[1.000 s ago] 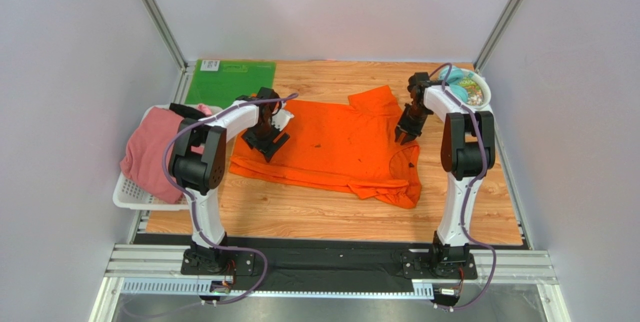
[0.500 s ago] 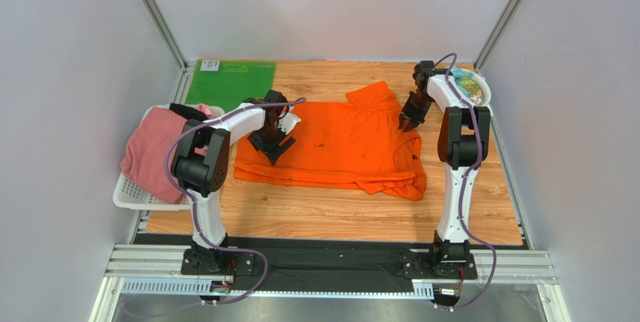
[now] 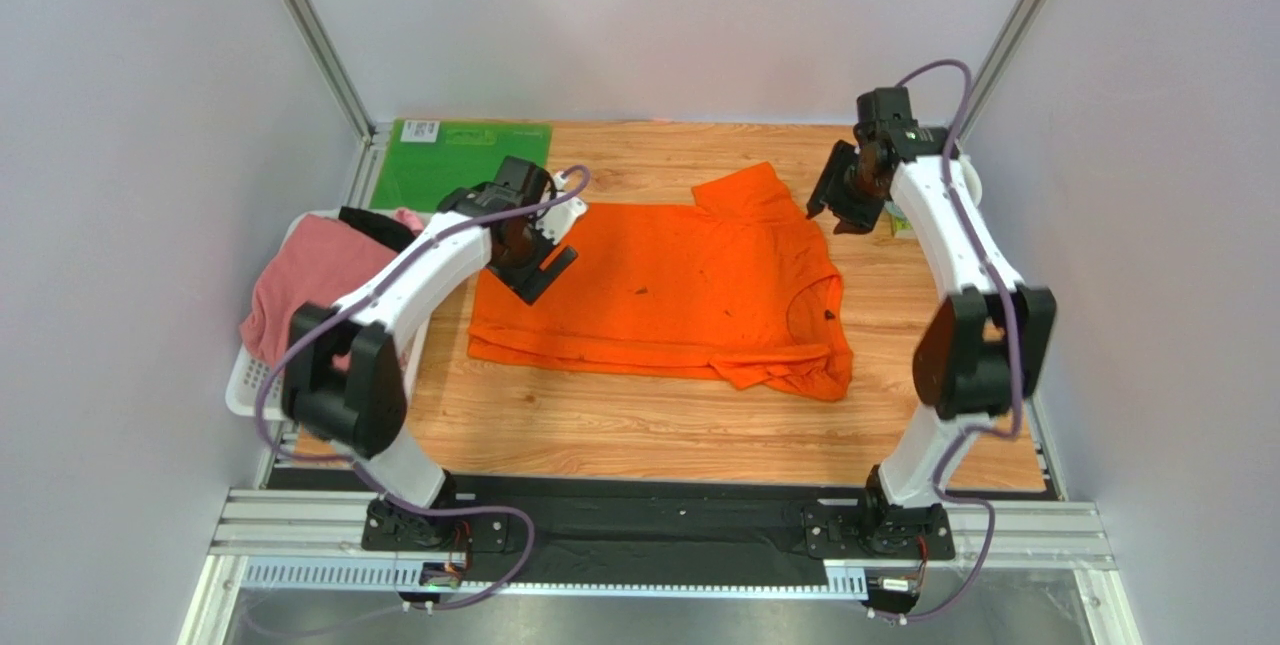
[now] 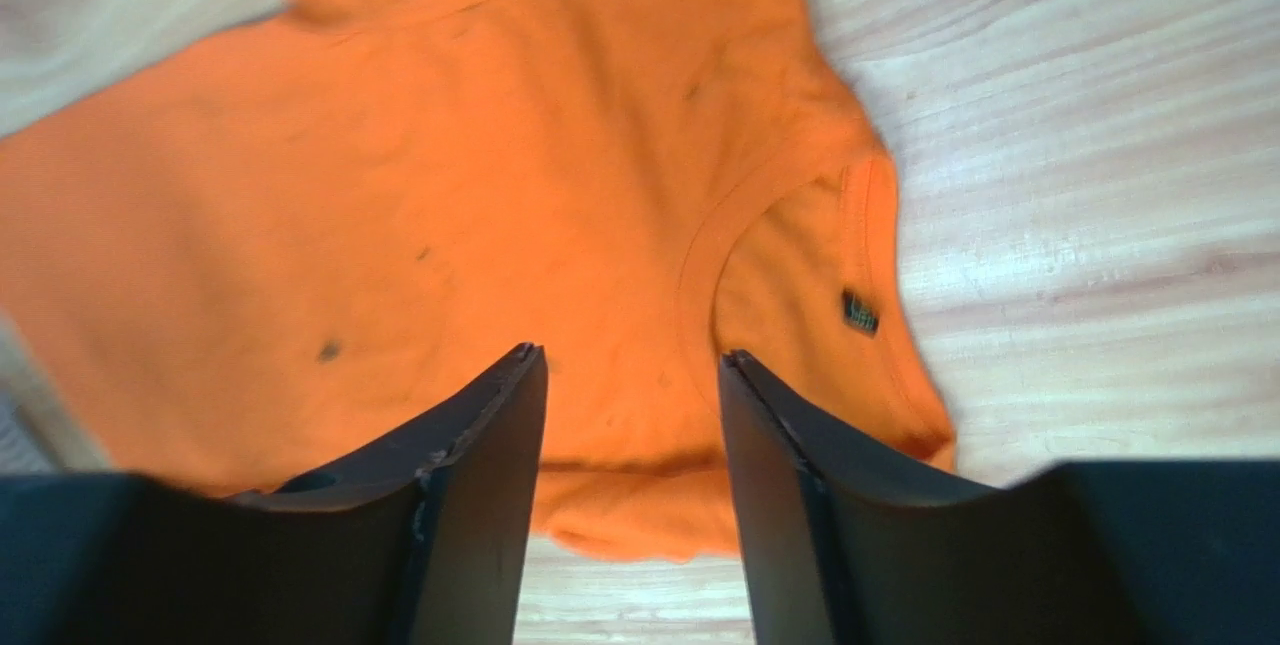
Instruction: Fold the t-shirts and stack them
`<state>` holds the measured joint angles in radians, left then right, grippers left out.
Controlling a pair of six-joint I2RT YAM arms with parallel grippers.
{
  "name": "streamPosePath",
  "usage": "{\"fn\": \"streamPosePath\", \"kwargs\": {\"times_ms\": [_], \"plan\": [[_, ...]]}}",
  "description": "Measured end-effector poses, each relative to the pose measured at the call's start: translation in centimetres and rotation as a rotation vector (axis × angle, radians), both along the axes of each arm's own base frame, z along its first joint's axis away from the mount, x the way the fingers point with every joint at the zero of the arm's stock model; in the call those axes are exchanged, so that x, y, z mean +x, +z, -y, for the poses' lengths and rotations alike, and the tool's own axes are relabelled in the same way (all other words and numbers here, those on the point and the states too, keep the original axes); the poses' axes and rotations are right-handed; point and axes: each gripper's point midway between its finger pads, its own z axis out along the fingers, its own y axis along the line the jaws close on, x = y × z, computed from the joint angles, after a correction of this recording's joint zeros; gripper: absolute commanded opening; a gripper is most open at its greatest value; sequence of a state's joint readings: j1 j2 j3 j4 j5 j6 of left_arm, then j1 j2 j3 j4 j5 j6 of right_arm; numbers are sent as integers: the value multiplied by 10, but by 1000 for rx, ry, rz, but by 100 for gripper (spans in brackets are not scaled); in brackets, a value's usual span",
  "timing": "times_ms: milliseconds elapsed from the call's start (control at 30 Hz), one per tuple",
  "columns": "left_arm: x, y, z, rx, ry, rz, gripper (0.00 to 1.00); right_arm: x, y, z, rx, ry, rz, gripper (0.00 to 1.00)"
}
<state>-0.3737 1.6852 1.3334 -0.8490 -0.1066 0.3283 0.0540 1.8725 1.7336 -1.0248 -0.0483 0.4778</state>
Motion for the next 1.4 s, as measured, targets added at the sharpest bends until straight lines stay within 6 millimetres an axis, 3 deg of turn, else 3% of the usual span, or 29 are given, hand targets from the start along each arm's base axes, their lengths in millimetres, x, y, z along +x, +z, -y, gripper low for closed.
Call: {"fn": "streamPosePath", "kwargs": {"times_ms": [100, 167, 267, 400, 467, 700, 1100, 1267, 1400], "plan": [[-15, 33, -6, -41, -8, 104, 84, -37, 49, -11, 7, 28, 138, 47], [-38, 33, -15, -42, -14, 117, 84, -69, 51, -17, 16, 51, 161, 47], [-64, 6, -26, -11, -13, 46, 84, -110, 18, -18, 20, 60, 89, 46], [-93, -38, -41, 36, 4, -105, 84, -166, -57, -11, 4, 43, -143, 45], [-96, -50, -48, 46, 30, -151, 84, -184, -73, -9, -1, 39, -206, 45], [-80, -66, -60, 11, 114, -199, 83, -184, -62, -9, 3, 39, -147, 44], [-65, -64, -56, -34, 142, -174, 81, -184, -61, -6, -10, 34, -138, 37], [-62, -65, -59, -37, 153, -164, 69, -184, -64, -5, -15, 34, -139, 22], [-59, -65, -60, -41, 160, -156, 54, -185, -66, -4, -21, 31, -141, 22]]}}
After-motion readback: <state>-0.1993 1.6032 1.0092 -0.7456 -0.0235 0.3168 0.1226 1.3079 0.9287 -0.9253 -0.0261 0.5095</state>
